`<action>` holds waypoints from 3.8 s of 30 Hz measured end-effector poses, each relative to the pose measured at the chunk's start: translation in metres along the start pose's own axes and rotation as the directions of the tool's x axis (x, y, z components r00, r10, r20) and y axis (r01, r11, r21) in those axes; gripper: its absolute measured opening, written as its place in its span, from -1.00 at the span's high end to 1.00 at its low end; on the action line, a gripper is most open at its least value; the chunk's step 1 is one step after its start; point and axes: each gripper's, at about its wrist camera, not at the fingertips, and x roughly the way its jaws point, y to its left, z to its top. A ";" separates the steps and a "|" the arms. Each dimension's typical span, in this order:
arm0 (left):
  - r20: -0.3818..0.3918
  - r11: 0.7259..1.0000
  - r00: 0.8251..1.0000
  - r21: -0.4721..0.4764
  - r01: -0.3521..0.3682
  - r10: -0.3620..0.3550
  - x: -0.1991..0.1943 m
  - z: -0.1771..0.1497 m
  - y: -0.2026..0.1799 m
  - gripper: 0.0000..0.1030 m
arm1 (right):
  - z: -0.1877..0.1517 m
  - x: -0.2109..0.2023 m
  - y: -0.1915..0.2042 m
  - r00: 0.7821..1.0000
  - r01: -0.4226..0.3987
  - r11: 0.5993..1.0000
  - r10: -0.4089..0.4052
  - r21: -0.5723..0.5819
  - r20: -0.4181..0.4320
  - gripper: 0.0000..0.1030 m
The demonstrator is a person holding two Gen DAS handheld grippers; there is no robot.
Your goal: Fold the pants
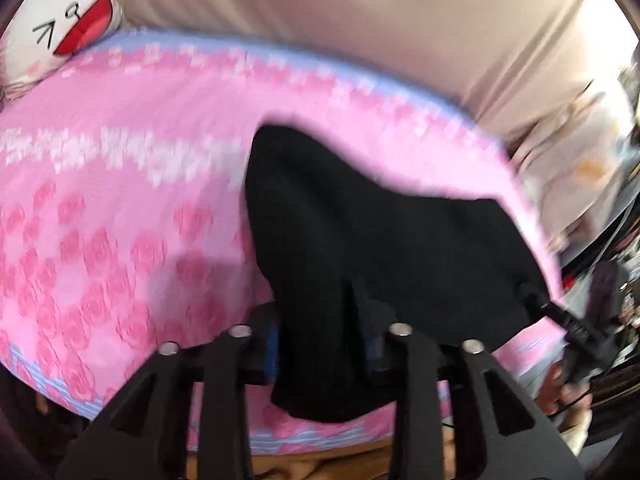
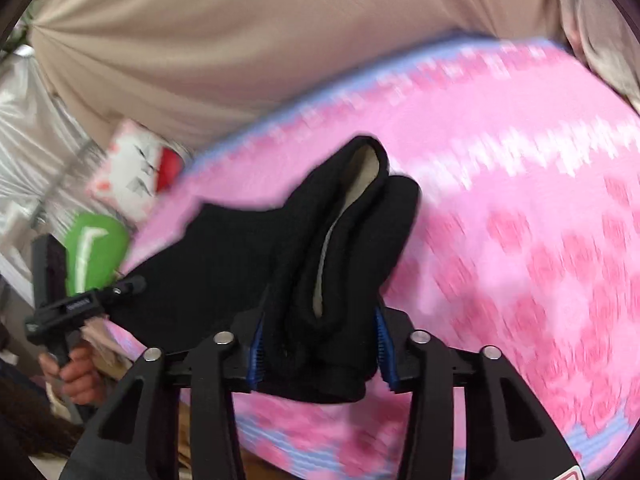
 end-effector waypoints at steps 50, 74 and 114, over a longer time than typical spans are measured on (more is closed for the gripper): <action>0.004 0.994 0.995 -0.032 0.104 -0.104 0.040 -0.005 0.007 -0.91 | -0.027 0.016 -0.018 0.999 -0.044 0.995 0.046 0.085 -0.018 -0.47; 0.041 1.000 0.999 0.028 0.014 -0.015 0.032 0.026 -0.018 0.47 | -0.006 0.011 0.027 0.995 0.020 0.999 -0.017 -0.033 0.103 0.30; 0.258 0.968 0.959 0.183 -0.170 0.119 -0.020 0.052 -0.073 0.50 | -0.007 -0.028 0.054 0.977 -0.019 0.996 0.036 -0.084 0.212 0.32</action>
